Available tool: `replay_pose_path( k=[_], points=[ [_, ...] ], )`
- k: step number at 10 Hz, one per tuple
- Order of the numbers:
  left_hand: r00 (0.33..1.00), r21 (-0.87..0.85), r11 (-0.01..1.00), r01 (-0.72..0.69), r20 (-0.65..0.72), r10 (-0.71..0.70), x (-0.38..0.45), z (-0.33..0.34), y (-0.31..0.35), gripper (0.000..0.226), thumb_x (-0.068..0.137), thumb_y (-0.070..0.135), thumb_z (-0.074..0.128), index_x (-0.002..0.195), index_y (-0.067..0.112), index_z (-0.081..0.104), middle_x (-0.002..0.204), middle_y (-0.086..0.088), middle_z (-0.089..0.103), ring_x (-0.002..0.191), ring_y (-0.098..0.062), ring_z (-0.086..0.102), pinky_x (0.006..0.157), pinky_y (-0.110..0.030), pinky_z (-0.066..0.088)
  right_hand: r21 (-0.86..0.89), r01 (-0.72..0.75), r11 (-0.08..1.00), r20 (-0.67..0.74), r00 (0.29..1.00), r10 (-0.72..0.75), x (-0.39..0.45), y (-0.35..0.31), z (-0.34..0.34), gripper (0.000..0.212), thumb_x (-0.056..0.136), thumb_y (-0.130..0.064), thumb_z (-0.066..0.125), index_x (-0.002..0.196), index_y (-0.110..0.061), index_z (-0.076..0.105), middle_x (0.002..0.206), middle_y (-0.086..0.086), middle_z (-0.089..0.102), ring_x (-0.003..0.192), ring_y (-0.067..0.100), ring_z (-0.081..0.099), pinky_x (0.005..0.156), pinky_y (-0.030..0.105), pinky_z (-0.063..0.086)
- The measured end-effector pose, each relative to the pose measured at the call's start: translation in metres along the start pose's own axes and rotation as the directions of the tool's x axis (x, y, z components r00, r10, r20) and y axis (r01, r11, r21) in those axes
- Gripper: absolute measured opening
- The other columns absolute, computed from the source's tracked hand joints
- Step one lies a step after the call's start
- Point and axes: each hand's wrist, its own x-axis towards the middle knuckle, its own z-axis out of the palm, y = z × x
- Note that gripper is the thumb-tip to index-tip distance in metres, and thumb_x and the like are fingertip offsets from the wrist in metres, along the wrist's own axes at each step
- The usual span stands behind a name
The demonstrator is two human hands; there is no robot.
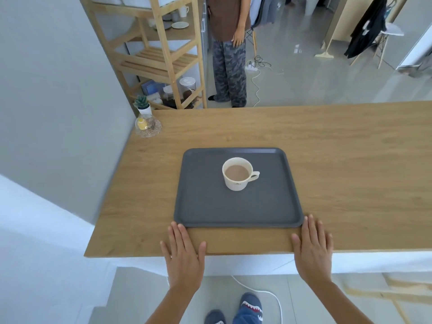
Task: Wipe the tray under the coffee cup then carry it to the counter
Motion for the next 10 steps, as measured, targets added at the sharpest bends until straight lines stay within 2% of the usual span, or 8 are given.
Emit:
replay_pose_path(
  k=[1,2,3,4,6,8,9,10],
  points=[
    [0.995,0.041,0.994,-0.101,0.024,0.1,-0.006,0.002,-0.002,0.08,0.094,0.055,0.019,0.143,-0.008,0.027,0.15,-0.029,0.029,0.14,-0.042,0.028,0.114,-0.05,0.012,-0.003,-0.028,1.0,0.027,0.999,0.028,-0.001,-0.005,0.0,0.075,0.097,-0.051,0.004,0.142,-0.002,0.037,0.151,0.015,0.038,0.139,0.037,0.034,0.109,0.055,0.026],
    [0.979,0.078,0.976,-0.203,0.027,0.201,-0.017,0.004,-0.008,0.078,0.094,0.055,0.02,0.144,-0.004,0.027,0.153,-0.026,0.027,0.142,-0.04,0.023,0.116,-0.047,0.006,0.003,-0.033,0.999,0.049,0.998,0.033,-0.003,-0.003,-0.001,0.077,0.096,-0.052,0.002,0.143,-0.001,0.034,0.152,0.017,0.036,0.14,0.037,0.032,0.11,0.057,0.027],
    [0.939,0.069,0.936,-0.345,0.039,0.343,-0.027,0.003,-0.008,0.071,0.097,0.052,0.018,0.147,0.002,0.025,0.156,-0.015,0.024,0.145,-0.029,0.015,0.115,-0.045,0.008,0.021,-0.05,0.999,0.065,0.997,0.048,-0.011,-0.012,-0.006,0.076,0.096,-0.053,0.005,0.145,0.002,0.026,0.154,0.021,0.029,0.143,0.038,0.026,0.112,0.058,0.026],
    [0.888,0.046,0.887,-0.459,0.049,0.457,-0.029,-0.001,0.007,0.066,0.098,0.05,0.019,0.148,0.007,0.025,0.158,-0.01,0.021,0.147,-0.023,0.011,0.114,-0.047,0.012,0.015,0.076,0.997,0.048,0.996,-0.077,-0.025,-0.03,-0.004,0.069,0.097,-0.046,0.018,0.148,-0.001,0.019,0.158,0.018,0.019,0.146,0.034,0.017,0.114,0.054,0.02],
    [0.911,0.056,0.91,-0.411,0.016,0.411,0.002,-0.009,0.04,0.067,0.098,0.049,0.023,0.148,0.005,0.025,0.158,-0.012,0.02,0.146,-0.028,0.017,0.113,-0.05,0.019,-0.066,0.258,0.964,0.12,0.961,-0.249,-0.018,-0.078,0.0,0.065,0.099,-0.046,0.016,0.148,-0.004,0.024,0.157,0.014,0.024,0.145,0.03,0.023,0.116,0.049,0.02],
    [0.931,0.097,0.927,-0.363,0.062,0.359,0.01,0.004,0.044,0.068,0.096,0.051,0.025,0.148,0.006,0.024,0.157,-0.012,0.023,0.146,-0.026,0.01,0.112,-0.048,0.015,-0.083,0.249,0.965,0.175,0.957,-0.232,-0.011,-0.081,0.004,0.066,0.099,-0.046,0.013,0.145,-0.002,0.031,0.153,0.015,0.032,0.142,0.031,0.031,0.113,0.049,0.019],
    [0.928,0.098,0.923,-0.372,0.057,0.368,0.008,0.0,0.045,0.068,0.097,0.051,0.024,0.148,0.007,0.023,0.158,-0.011,0.022,0.147,-0.028,0.014,0.112,-0.048,0.014,0.01,0.254,0.967,0.222,0.942,-0.25,-0.013,-0.084,-0.003,0.067,0.098,-0.048,0.017,0.146,-0.003,0.028,0.156,0.012,0.022,0.144,0.031,0.027,0.109,0.055,0.033],
    [0.923,0.063,0.921,-0.384,0.005,0.385,0.008,0.005,0.046,0.067,0.097,0.05,0.023,0.148,0.006,0.023,0.158,-0.011,0.022,0.146,-0.028,0.018,0.112,-0.049,0.015,0.318,0.202,0.926,0.036,0.974,-0.224,-0.003,-0.098,-0.033,0.075,0.093,-0.058,0.011,0.15,-0.009,0.014,0.158,0.003,-0.001,0.148,0.023,0.0,0.116,0.055,0.021]
  ],
)
